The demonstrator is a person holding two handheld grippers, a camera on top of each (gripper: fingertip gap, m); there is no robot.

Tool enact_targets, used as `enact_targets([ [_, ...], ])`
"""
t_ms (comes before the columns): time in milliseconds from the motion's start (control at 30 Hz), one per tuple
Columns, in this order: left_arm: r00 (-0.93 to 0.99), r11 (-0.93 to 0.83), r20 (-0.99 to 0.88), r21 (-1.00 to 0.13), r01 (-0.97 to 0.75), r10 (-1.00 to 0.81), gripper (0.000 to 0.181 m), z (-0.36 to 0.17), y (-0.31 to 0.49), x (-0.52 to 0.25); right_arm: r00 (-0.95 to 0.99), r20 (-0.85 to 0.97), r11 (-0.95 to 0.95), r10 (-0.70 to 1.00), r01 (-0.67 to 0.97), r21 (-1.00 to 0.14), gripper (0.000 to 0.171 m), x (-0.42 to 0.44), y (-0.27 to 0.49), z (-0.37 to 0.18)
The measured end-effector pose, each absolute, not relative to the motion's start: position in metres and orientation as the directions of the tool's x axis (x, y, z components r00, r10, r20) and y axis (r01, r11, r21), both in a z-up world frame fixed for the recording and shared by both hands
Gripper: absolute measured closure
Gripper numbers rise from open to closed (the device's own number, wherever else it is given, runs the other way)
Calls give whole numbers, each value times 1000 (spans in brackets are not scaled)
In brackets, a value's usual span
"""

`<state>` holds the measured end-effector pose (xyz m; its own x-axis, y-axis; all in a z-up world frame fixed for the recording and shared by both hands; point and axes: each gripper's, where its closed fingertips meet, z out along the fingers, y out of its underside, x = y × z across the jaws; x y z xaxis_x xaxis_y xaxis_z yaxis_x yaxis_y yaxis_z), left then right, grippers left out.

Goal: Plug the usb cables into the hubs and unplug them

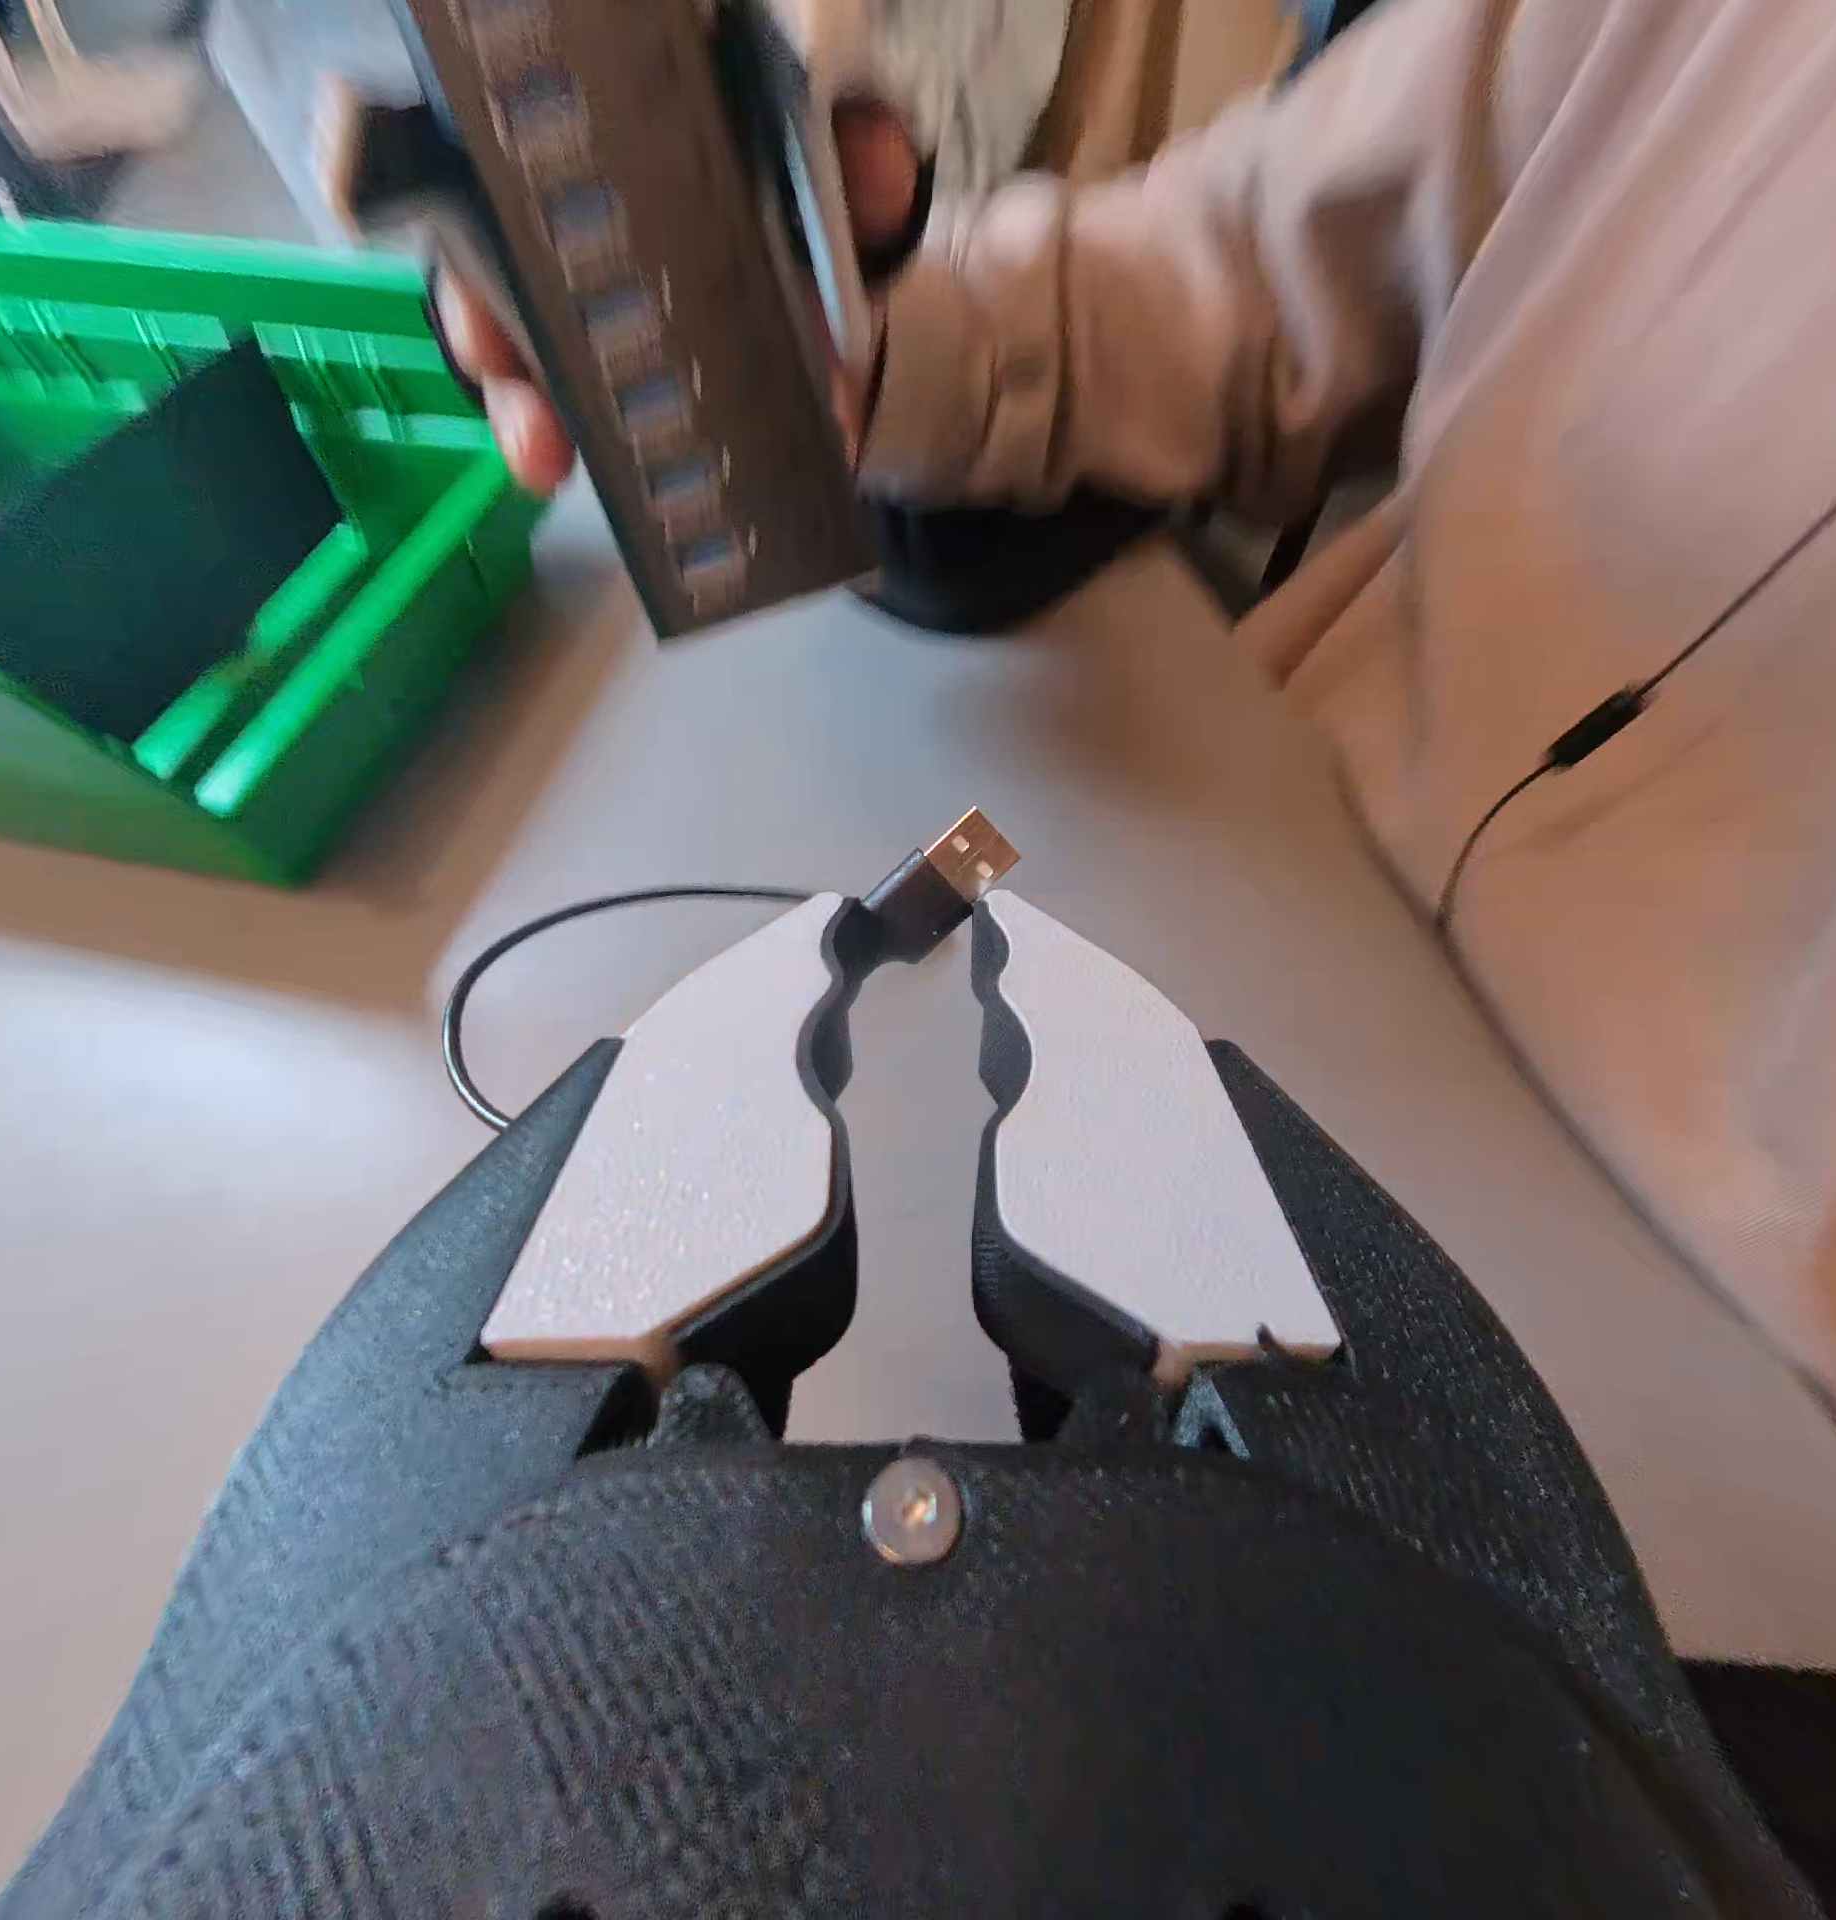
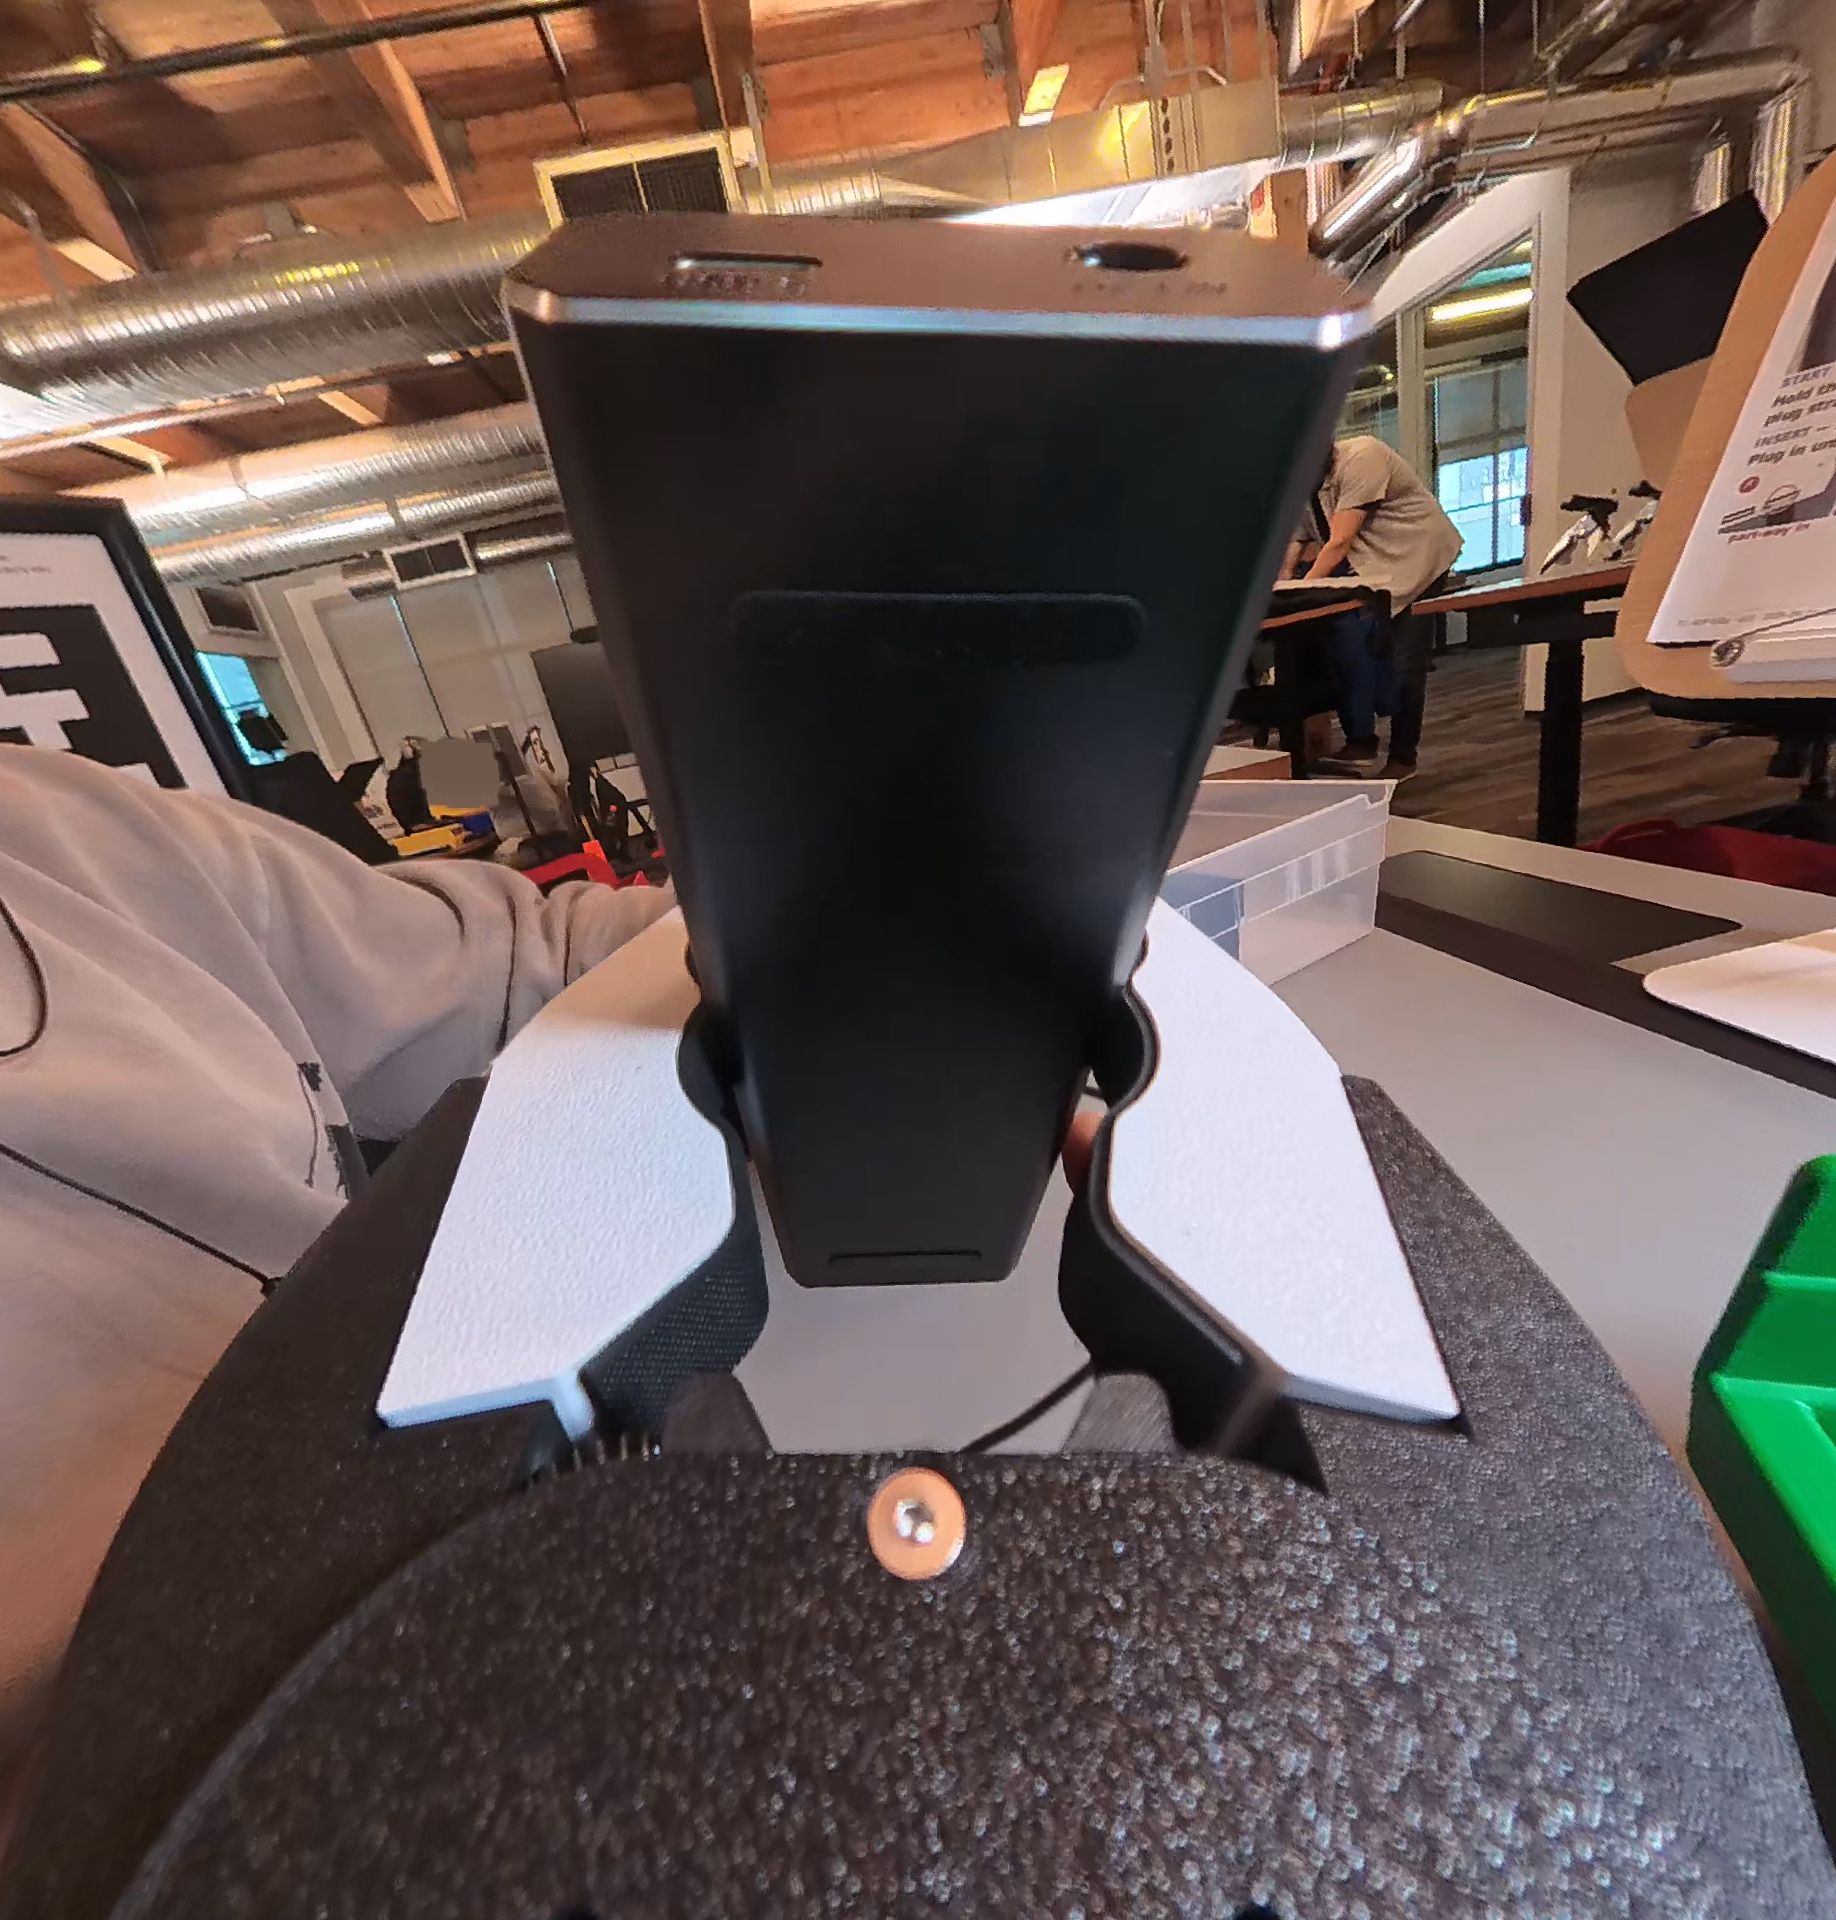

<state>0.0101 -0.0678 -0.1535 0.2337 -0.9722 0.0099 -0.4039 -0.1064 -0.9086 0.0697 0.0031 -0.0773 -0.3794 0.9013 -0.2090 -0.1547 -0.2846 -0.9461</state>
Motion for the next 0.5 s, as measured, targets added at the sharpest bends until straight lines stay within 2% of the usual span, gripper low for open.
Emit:
enact_targets([
  [100, 161, -89, 51, -967, -238, -986, 161, -115, -86, 12, -379, -215, -294, 900, -165, -941, 102, 71, 5, -76],
  [233, 106, -49, 32, -985, -165, -994, 161, -86, -104, 13, -381, -210, -288, 900, -160, -944, 101, 70, 3, -76],
  [367, 185, -12, -27, -978, -210, -982, 161, -87, -98, 13, -394, -201, -279, 897, -153, -948, 101, 70, -1, -77],
  [500, 407, -19, -127, -941, -337, -905, 161, -108, -63, 1, -400, -198, -279, 895, -155, -948, 101, 70, -2, -76],
])
